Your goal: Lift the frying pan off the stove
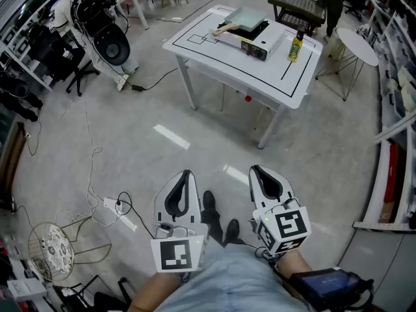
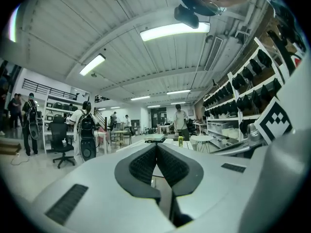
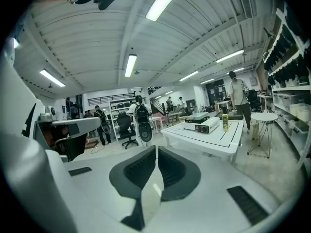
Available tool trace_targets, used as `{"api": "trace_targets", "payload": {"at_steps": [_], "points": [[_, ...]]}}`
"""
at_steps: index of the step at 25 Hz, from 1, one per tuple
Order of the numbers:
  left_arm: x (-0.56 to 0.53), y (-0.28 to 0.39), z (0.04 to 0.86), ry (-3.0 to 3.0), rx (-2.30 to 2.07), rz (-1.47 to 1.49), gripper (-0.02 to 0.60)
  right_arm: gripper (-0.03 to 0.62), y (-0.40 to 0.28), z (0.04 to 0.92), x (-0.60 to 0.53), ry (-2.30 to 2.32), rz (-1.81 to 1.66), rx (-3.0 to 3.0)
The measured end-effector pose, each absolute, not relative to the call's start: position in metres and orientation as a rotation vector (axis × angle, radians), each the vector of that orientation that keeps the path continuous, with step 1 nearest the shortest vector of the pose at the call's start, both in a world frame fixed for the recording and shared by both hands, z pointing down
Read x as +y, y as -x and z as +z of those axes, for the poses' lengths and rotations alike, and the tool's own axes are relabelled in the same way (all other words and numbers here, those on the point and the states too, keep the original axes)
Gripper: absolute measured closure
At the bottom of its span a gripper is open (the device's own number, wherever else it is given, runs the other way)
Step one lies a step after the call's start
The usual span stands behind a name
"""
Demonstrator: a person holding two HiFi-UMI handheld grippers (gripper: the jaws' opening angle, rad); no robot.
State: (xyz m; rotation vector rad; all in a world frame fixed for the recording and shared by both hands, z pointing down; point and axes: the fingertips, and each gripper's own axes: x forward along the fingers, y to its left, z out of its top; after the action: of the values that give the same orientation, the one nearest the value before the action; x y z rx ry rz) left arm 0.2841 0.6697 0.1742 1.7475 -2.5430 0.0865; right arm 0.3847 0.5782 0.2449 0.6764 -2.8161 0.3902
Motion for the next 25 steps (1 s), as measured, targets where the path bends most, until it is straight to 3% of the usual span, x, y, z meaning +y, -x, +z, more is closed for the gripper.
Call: {"api": "trace_targets", "payload": {"at_steps": [12,25], "points": [[0.567,-0.169,0.22,-1.724,-2.427,0.1,0.565,0.545,-0.281,0.283,0.477,-0.724,0.447,-2.724],[0.486,-0.072,0.162,-1.94,-2.433,0.02,0.565,0.545,-0.182,0.223,0.406,-0.847,0.339,-2.815]]}}
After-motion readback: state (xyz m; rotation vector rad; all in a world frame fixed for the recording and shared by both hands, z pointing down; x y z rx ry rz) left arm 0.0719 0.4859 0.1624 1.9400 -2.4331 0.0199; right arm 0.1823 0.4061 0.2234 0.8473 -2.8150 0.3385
